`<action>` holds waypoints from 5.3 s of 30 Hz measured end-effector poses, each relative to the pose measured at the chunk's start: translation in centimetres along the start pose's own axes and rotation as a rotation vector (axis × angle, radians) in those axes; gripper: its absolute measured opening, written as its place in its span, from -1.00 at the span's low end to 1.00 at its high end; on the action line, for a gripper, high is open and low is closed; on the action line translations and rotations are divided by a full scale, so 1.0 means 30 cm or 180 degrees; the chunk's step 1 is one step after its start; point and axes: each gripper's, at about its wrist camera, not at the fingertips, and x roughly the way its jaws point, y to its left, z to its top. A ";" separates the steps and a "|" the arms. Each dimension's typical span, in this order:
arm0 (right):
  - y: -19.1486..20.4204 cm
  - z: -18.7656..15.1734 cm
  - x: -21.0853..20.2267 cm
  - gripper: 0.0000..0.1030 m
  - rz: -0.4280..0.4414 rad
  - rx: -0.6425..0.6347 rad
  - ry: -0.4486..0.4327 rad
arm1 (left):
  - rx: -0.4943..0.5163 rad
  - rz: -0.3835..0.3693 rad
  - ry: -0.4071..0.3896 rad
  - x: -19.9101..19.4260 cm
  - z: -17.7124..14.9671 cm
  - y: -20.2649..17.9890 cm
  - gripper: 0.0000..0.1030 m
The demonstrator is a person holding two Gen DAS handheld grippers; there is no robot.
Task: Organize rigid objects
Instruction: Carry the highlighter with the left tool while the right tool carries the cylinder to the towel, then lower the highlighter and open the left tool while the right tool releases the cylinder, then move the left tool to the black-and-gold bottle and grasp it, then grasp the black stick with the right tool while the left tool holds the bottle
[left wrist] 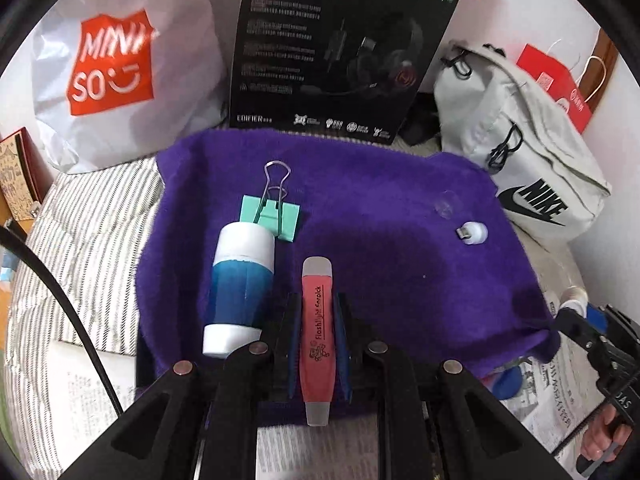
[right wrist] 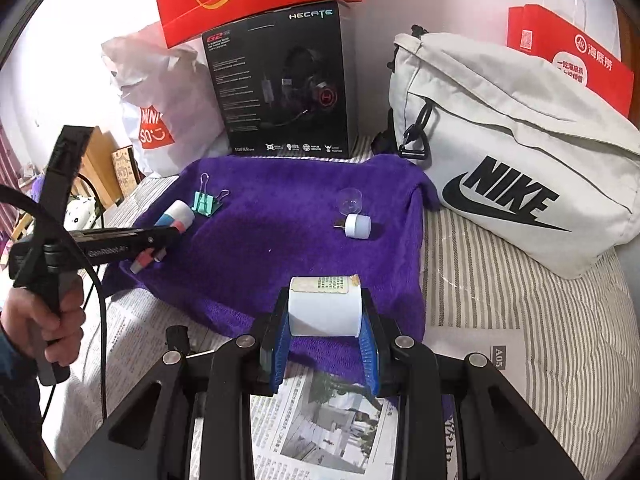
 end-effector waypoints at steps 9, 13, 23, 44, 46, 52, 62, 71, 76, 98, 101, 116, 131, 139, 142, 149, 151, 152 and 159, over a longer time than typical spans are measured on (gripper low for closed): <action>0.000 0.010 0.052 -0.41 0.0019 0.0025 0.0060 | 0.0076 0.0178 0.0052 0.070 0.015 0.007 -0.70; 0.007 0.023 0.071 -0.41 -0.0004 -0.0023 0.0074 | 0.0140 0.0244 0.0039 0.084 0.027 0.007 -0.70; 0.001 0.074 0.122 -0.41 -0.0016 -0.0051 0.0074 | 0.0300 0.0296 0.0065 0.105 0.020 -0.021 -0.69; -0.022 0.114 0.334 -0.41 -0.0113 -0.0055 0.0420 | 0.0163 0.0149 0.0105 -0.051 -0.061 -0.023 -0.40; -0.022 0.114 0.351 -0.40 -0.0123 -0.0052 0.0459 | 0.0169 0.0126 0.0066 -0.080 -0.076 -0.023 -0.40; -0.012 0.117 0.368 -0.39 -0.0208 -0.0143 0.0438 | 0.0168 0.0054 0.0004 -0.151 -0.121 -0.009 -0.39; -0.006 0.098 0.347 0.04 -0.0213 -0.0289 0.0487 | 0.0109 0.0040 0.0010 -0.206 -0.165 0.023 -0.39; -0.036 0.072 0.184 0.05 -0.0178 -0.0034 0.0372 | 0.0101 -0.0079 0.0204 -0.173 -0.252 -0.006 -0.39; -0.052 0.019 0.060 0.05 -0.0167 0.0038 0.0280 | 0.0113 -0.0222 0.0296 -0.147 -0.288 -0.061 -0.39; -0.035 -0.185 -0.172 0.07 0.0107 0.0199 0.0294 | 0.0398 0.0185 0.0456 -0.070 -0.304 -0.267 -0.35; -0.040 -0.206 -0.170 0.07 0.0094 0.0195 0.0341 | 0.0501 0.0358 0.0412 -0.083 -0.316 -0.245 -0.30; -0.036 -0.260 -0.153 0.07 0.0083 0.0177 0.0469 | 0.0698 0.0270 0.0225 -0.099 -0.338 -0.204 -0.56; 0.065 -0.267 -0.078 0.07 0.0215 -0.0030 0.0614 | 0.0748 0.0305 0.0239 -0.132 -0.360 -0.161 -0.56; 0.190 -0.236 0.012 -0.05 0.0386 -0.0304 0.0564 | 0.0343 0.0250 0.0235 -0.180 -0.378 -0.007 -0.55; 0.228 -0.227 0.048 -0.18 0.0395 -0.0384 0.0600 | 0.0217 0.0188 0.0228 -0.191 -0.386 0.016 -0.54; 0.290 -0.219 0.114 -0.55 0.0340 -0.0507 0.0597 | 0.0223 0.0187 0.0192 -0.194 -0.396 0.014 -0.54; 0.296 -0.220 0.114 -0.74 0.0388 -0.0543 0.0577 | 0.0235 0.0176 0.0184 -0.194 -0.393 0.014 -0.54; 0.295 -0.222 0.111 -0.75 0.0398 -0.0550 0.0579 | 0.0226 0.0167 0.0179 -0.195 -0.394 0.016 -0.54; 0.234 -0.290 0.009 -0.76 0.0384 -0.0572 0.0681 | 0.0237 0.0165 0.0165 -0.202 -0.402 0.017 -0.54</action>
